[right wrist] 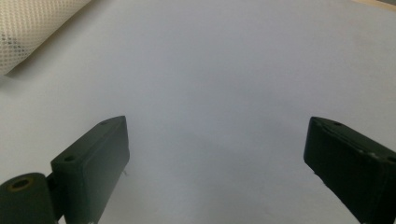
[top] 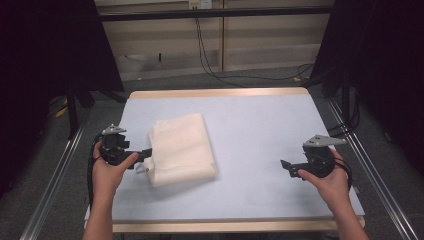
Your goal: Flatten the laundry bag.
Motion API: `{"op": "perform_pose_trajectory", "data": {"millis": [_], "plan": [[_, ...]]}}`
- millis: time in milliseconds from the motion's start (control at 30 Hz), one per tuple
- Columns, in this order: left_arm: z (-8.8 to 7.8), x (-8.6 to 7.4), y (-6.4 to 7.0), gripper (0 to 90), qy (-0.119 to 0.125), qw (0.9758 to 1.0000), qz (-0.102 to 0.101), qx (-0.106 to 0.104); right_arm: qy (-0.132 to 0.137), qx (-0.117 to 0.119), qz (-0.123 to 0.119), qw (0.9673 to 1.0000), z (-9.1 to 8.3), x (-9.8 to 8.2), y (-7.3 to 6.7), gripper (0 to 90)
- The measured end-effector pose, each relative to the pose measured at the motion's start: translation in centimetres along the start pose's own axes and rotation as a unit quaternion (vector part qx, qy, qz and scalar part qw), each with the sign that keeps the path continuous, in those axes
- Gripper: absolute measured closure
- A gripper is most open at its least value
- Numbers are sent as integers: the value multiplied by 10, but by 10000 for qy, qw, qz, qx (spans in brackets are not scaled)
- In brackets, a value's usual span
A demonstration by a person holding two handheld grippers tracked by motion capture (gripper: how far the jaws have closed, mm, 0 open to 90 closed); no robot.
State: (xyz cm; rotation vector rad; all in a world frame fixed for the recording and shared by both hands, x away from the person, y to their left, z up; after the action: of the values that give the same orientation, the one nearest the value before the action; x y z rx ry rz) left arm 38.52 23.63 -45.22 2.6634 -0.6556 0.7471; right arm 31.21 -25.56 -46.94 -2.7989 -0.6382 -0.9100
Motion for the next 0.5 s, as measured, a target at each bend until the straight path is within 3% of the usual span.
{"op": "perform_pose_trajectory", "data": {"millis": [300, 500], "plan": [[-1, -2, 1, 46, 29, 10000, -25, -9, -53, -64, -71, 9999, 4, 0, 2, 62], [3, -4, 6, 69, -90, 9998, -26, -156, -111, -88, -70, 9999, 8, 0, 2, 62]]}}
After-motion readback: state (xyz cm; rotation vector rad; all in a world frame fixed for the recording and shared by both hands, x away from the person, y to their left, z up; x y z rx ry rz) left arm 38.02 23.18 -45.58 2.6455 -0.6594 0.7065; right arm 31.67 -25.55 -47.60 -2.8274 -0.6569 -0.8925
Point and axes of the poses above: each handheld gripper's, and its own axes: z roughly forward along the jaws, x roughly out of its top, y roughly to its right, the point moved 7 cm from there along z, roughly forward along the jaws, and after that the axes turned 13 degrees about -y, right-handed, at the moved point
